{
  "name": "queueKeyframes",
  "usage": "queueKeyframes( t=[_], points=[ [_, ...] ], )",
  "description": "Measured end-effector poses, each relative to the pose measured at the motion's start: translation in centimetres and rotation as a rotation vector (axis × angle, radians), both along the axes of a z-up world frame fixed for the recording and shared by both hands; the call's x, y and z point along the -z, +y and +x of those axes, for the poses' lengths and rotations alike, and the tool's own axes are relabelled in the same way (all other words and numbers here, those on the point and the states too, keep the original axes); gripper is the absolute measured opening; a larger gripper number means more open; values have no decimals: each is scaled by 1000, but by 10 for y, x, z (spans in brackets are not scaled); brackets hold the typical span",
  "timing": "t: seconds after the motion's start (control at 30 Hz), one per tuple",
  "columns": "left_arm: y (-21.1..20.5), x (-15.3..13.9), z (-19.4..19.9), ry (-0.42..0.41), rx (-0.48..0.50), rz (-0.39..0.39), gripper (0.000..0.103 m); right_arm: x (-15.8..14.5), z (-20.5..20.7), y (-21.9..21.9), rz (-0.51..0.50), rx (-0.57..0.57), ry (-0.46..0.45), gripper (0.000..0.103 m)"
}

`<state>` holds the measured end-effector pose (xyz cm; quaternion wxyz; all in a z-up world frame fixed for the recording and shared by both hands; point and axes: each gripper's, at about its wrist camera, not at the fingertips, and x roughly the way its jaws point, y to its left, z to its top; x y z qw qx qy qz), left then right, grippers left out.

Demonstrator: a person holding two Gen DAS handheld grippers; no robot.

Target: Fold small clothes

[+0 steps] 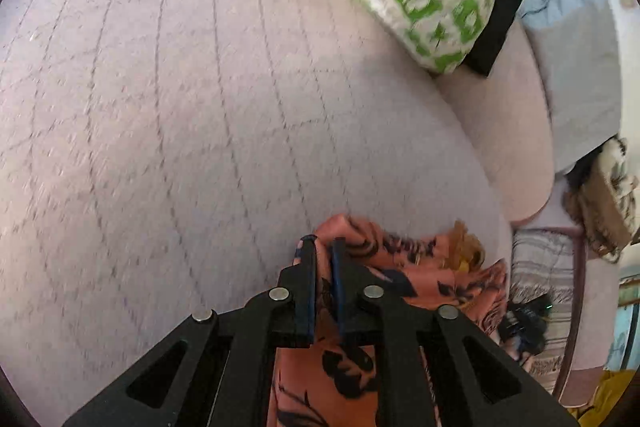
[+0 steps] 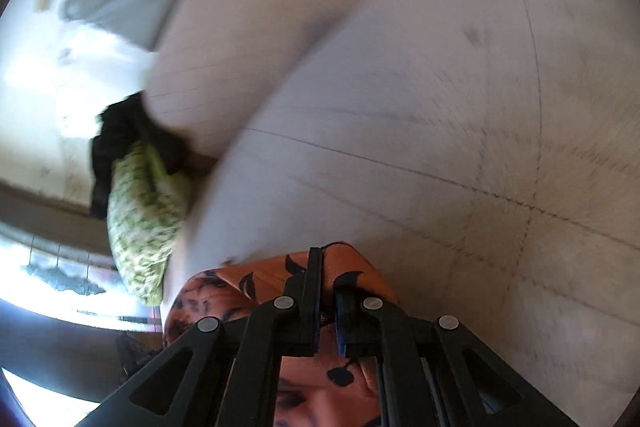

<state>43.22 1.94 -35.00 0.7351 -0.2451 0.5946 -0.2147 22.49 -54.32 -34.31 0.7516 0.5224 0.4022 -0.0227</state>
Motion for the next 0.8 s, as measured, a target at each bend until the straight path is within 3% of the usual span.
queueKeyframes(
  t=[0.07,0.1,0.17,0.27,0.37,0.47,0.53,0.6,0.67,0.73,0.8],
  points=[
    [5,-1,3,-29,-27,-21,10,11,-1,-3,17,2,-25,7],
    [10,-3,4,-48,-62,-8,16,11,-2,-3,16,5,-42,7],
    [25,-17,0,-103,-164,37,43,4,-6,-1,-12,15,-54,7],
    [33,-54,-20,-216,-213,31,50,-39,-17,8,-135,2,-102,7],
    [5,-96,-52,-373,-107,184,65,-89,-24,34,-327,-62,-148,8],
    [-36,-112,-83,-478,71,283,85,-123,-29,64,-446,-92,-210,8],
    [-63,-107,-97,-494,182,353,85,-133,-30,78,-498,-100,-216,8],
    [-89,-92,-97,-482,260,442,85,-132,-30,76,-498,-98,-204,8],
    [-110,-68,-89,-444,312,543,85,-119,-27,58,-418,-63,-175,8],
    [-118,-48,-72,-412,300,581,85,-103,-29,34,-322,-6,-151,8],
    [-115,-36,-51,-360,247,547,87,-86,-35,10,-228,31,-143,8]
  ],
)
